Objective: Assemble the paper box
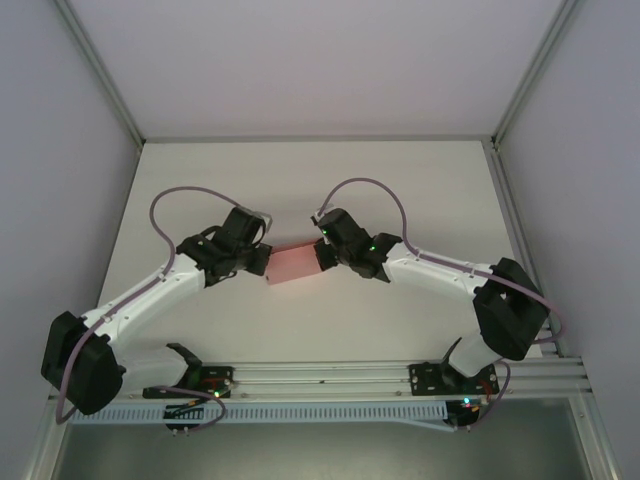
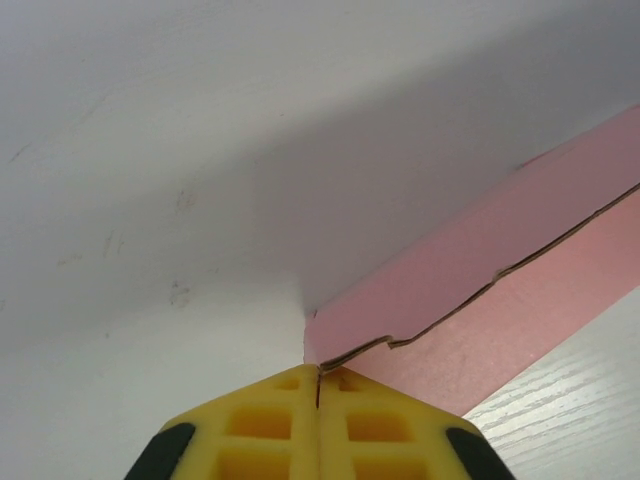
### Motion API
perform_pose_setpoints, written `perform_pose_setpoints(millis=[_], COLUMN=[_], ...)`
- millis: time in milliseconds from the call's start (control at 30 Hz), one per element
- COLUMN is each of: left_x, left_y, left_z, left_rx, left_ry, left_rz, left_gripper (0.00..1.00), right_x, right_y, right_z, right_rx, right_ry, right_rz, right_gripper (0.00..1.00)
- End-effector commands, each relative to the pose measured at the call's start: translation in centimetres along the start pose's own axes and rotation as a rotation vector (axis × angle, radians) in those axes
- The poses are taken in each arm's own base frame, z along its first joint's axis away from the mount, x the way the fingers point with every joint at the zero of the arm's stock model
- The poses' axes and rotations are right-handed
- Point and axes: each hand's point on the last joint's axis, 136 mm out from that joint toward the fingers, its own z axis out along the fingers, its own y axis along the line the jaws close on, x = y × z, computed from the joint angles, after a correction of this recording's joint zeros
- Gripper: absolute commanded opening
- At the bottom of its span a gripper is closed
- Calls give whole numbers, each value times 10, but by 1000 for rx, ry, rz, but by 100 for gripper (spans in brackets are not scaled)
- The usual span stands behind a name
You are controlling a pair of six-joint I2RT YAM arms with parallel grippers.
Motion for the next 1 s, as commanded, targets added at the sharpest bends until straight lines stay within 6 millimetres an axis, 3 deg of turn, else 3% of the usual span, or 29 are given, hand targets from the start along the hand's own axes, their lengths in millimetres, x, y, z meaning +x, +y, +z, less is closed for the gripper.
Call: perform_pose_setpoints(millis=[0,200,267,367,500,700,967], left_x=[-9,-13,-7,4,11,7,6], left_y=[-8,-12,-8,-19,-13,-22,-10], left_z=[-1,-2,-2,4,-1,-9,-4], left_rx=[47,65,46,126,81,164,185], left_ry=[-26,9,66,160,235,252,293], left_rz=[13,-68,-170,-303,-432,-490,-627], left_gripper=[0,0,0,0,0,0,0], right_x=[46,51,53,56,53,54,57], right_y=[-1,-4,-7,-10,-5,1,1], right_z=[4,1,-1,-2,-6,-3,2], right_rx=[-1,52,85,119,135,149,171], right_ry=[162,184,187,190,173,172,174], right_rz=[-52,-97,-103,-81,-63,-64,-49], right_gripper=[0,0,0,0,0,0,0])
